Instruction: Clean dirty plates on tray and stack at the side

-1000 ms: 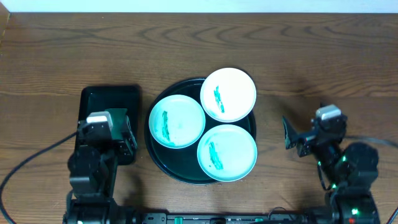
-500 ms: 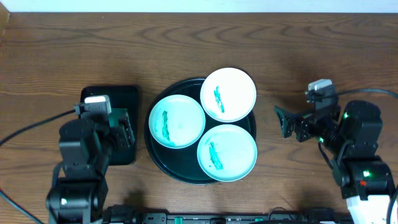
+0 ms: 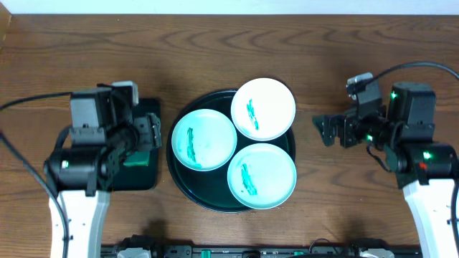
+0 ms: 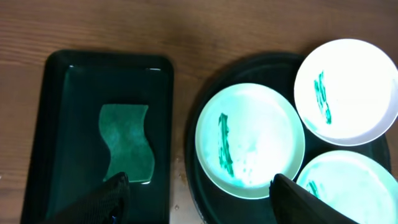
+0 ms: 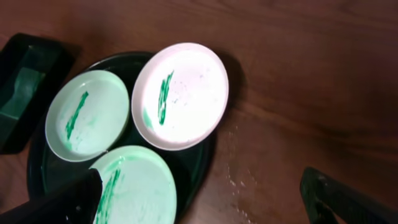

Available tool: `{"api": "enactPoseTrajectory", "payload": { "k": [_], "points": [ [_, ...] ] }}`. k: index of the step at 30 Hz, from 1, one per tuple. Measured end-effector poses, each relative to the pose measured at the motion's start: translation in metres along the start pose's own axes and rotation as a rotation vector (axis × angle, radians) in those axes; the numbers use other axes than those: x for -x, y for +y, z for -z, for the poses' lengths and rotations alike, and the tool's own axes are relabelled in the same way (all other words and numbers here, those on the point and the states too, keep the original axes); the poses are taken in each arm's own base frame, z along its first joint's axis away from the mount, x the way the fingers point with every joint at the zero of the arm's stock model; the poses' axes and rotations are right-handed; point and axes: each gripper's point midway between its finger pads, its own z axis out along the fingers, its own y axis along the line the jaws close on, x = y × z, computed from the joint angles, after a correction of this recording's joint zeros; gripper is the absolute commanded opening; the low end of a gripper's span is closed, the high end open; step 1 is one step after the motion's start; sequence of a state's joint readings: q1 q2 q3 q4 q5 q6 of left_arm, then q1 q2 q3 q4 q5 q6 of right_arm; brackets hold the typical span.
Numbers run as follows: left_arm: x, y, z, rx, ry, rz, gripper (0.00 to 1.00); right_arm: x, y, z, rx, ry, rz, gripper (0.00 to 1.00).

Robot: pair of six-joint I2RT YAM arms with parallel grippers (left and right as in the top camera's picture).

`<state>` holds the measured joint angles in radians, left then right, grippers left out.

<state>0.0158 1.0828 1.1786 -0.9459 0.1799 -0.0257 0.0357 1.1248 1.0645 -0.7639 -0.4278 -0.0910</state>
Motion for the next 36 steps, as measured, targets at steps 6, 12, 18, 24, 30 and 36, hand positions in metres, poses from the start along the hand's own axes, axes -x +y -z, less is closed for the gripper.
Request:
{"api": "enactPoseTrajectory", "payload": {
  "k": [6, 12, 18, 24, 30, 36],
  "points": [
    [-0.006, 0.002, -0.017, 0.001, 0.069, 0.009, 0.73, 0.006, 0.009, -0.008, 0.078, -0.008, -0.029, 0.99],
    [-0.009, 0.003, -0.028, 0.005, 0.111, 0.014, 0.73, 0.02, 0.026, -0.017, 0.185, -0.044, -0.066, 0.82],
    [-0.012, 0.006, -0.037, 0.013, 0.143, 0.02, 0.72, 0.01, 0.061, -0.07, 0.287, 0.074, -0.144, 0.71],
    [-0.015, 0.025, -0.031, 0.138, 0.158, 0.118, 0.73, -0.02, 0.095, -0.127, 0.278, 0.277, -0.218, 0.49],
    [-0.016, 0.05, -0.021, 0.294, 0.144, 0.199, 0.72, -0.03, 0.119, -0.172, 0.175, 0.415, -0.236, 0.39],
    [-0.016, 0.069, -0.019, 0.414, 0.132, 0.238, 0.73, -0.057, 0.131, -0.206, 0.09, 0.505, -0.239, 0.27]
  ]
}}
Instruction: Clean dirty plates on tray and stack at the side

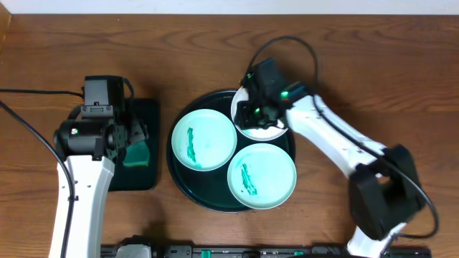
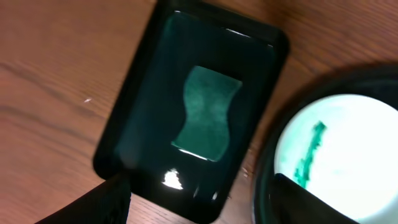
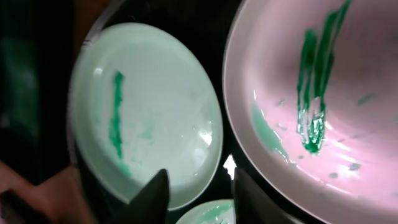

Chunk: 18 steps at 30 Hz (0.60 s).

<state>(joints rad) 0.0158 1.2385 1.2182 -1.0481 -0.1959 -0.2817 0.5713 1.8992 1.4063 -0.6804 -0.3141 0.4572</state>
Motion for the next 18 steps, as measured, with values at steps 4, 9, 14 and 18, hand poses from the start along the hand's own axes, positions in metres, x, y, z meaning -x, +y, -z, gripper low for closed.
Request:
{"api": "enactPoseTrajectory", "payload": {
  "k": [4, 9, 14, 18],
  "points": [
    [0.0, 0.004, -0.005, 0.034, 0.009, 0.005, 0.73, -0.012, -0.008, -0.024, -0.048, 0.052, -0.017, 0.26],
    [-0.002, 0.005, -0.013, 0.061, 0.037, -0.003, 0.73, -0.023, -0.012, -0.043, -0.078, 0.093, -0.021, 0.25],
    [-0.004, 0.004, -0.022, 0.075, 0.067, -0.011, 0.72, -0.028, -0.009, -0.051, -0.091, 0.101, -0.005, 0.22],
    [-0.005, 0.003, -0.028, 0.083, 0.088, -0.017, 0.72, -0.029, -0.011, -0.058, -0.102, 0.103, -0.004, 0.17]
  ]
}}
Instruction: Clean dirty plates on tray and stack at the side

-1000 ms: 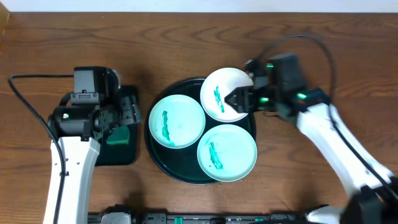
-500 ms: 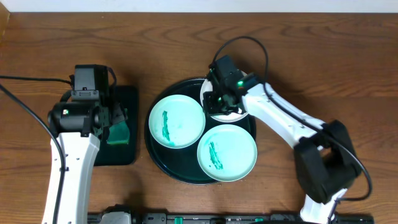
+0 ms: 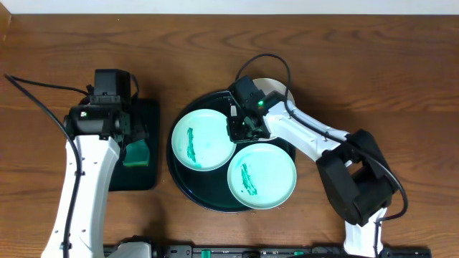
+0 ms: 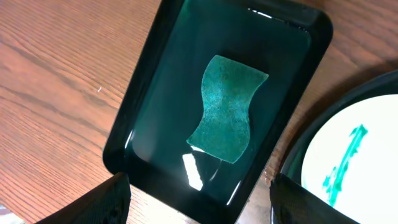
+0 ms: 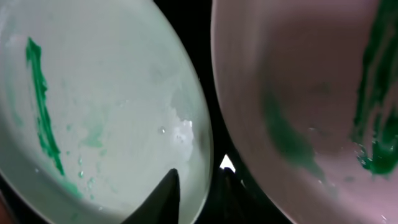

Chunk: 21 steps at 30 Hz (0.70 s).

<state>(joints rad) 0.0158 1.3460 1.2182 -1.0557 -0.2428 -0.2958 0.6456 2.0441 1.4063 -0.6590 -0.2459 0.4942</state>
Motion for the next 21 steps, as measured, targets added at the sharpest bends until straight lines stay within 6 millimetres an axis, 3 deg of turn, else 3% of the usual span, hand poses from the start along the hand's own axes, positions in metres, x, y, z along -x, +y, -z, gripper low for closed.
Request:
{"api": "enactPoseTrajectory", "payload": {
  "k": [7, 10, 21],
  "points": [
    [-0.003, -0.003, -0.014, 0.019, 0.048, -0.016, 0.72, 0.003, -0.003, -0.012, -0.015, -0.011, -0.017, 0.14],
    [-0.005, -0.005, -0.02, 0.028, 0.073, -0.024, 0.72, 0.003, -0.003, -0.015, -0.025, -0.012, -0.017, 0.01],
    [-0.018, -0.008, -0.046, -0.003, 0.207, -0.06, 0.65, 0.005, -0.002, -0.015, -0.02, -0.017, -0.036, 0.01]
  ]
}}
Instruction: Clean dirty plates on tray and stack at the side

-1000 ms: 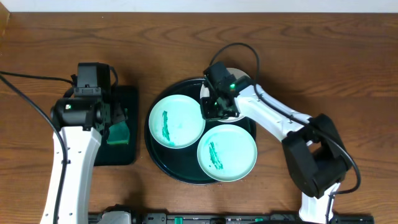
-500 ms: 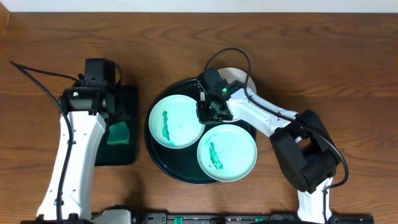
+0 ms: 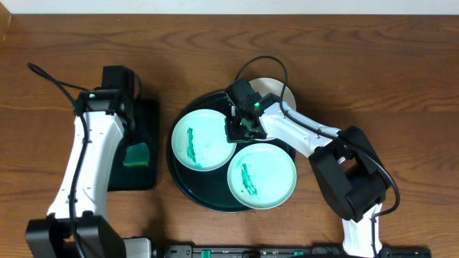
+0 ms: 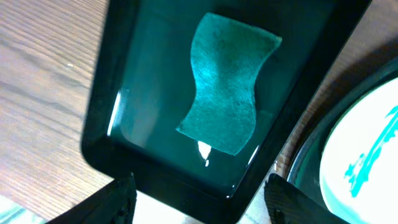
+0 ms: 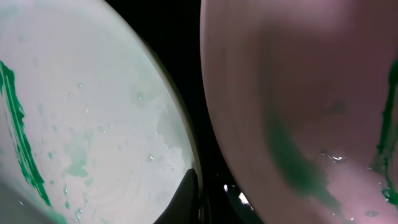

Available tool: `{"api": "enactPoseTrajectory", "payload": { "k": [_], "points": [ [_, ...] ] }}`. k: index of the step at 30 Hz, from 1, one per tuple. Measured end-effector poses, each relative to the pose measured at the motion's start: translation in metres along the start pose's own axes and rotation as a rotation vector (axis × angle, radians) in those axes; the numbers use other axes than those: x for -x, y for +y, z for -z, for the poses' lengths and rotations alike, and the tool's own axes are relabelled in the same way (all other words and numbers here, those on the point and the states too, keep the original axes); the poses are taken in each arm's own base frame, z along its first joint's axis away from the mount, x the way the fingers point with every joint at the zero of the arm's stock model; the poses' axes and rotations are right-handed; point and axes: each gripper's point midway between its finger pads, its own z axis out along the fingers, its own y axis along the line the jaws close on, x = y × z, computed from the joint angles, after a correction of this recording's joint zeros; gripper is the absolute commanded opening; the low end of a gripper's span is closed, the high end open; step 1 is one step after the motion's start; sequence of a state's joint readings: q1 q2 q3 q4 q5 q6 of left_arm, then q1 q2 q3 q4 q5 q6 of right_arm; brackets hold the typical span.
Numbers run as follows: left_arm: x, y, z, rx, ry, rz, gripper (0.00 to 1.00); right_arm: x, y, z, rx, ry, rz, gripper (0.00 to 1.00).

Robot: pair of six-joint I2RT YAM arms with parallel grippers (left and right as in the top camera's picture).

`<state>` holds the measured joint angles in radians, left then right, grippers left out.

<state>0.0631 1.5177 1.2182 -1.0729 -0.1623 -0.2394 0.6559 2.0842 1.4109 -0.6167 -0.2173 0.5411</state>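
Observation:
A round black tray (image 3: 179, 175) holds three plates smeared with green. My right gripper (image 5: 208, 199) is down at the right rim of the left mint plate (image 3: 201, 140), its fingers close together astride that rim, one on the inner face. Beside it is the white plate (image 5: 311, 93), mostly hidden under my right arm in the overhead view. The second mint plate (image 3: 262, 175) lies at the front. My left gripper (image 4: 199, 208) hangs open above the green sponge (image 4: 227, 109) and holds nothing.
The sponge lies in a small rectangular black tray (image 3: 147, 179), wet and glossy, left of the round tray. Bare wooden table (image 3: 373, 64) stretches to the right and back. My right arm crosses over the round tray's back right part.
My right gripper's fingers have come closer together on the left mint plate's rim and sit lower. The left gripper has shifted a little over the sponge tray, still open.
Both grippers began open, the right one out to the right of the round tray, the left one over the sponge tray. Then the right gripper was between the left mint plate and the white plate, then astride the mint plate's rim, now narrowed on it.

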Motion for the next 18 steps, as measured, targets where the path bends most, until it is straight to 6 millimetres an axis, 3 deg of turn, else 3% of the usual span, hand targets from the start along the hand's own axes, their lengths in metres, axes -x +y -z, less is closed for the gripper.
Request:
{"api": "enactPoseTrajectory", "payload": {
  "k": [6, 18],
  "points": [
    [0.0, -0.003, -0.025, -0.108, 0.099, -0.029, 0.58, 0.0, 0.0, 0.0, 0.0, -0.001, 0.0, 0.01],
    [0.009, -0.02, -0.082, -0.161, 0.196, -0.059, 0.56, 0.0, 0.0, 0.0, 0.0, -0.001, 0.0, 0.01]
  ]
}}
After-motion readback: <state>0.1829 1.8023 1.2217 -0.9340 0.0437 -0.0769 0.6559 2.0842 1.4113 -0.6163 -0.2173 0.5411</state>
